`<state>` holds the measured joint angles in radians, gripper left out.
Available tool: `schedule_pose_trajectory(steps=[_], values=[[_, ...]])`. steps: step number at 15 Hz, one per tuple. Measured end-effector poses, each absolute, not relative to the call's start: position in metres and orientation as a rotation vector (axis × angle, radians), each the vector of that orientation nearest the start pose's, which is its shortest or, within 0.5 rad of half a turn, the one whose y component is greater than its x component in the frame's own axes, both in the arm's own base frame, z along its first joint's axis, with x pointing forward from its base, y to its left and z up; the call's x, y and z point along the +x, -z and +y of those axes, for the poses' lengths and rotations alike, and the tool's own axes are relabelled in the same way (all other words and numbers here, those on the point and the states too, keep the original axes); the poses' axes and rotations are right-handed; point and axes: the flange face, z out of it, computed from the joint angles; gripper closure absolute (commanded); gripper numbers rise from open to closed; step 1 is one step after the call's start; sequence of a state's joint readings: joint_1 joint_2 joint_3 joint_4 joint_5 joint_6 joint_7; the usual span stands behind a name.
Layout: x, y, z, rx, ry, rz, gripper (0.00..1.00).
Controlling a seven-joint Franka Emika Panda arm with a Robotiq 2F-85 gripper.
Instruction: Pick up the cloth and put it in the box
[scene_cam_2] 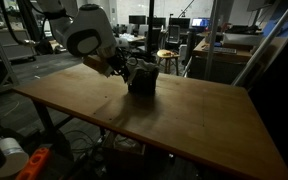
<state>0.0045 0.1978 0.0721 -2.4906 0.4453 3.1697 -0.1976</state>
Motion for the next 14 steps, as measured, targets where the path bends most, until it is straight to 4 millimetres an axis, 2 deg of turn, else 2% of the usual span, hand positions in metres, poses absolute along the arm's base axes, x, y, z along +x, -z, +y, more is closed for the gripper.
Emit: schedule_pose_trajectory(steps=[5, 9, 14], values=[[0.508, -0.246, -0.017, -2.969, 0.691, 0.307, 0.0], [0.507, -0.237, -0.022, -2.963, 0.684, 0.324, 0.0], [0.518, -0.241, -0.022, -2.926, 0.744, 0.345, 0.0]])
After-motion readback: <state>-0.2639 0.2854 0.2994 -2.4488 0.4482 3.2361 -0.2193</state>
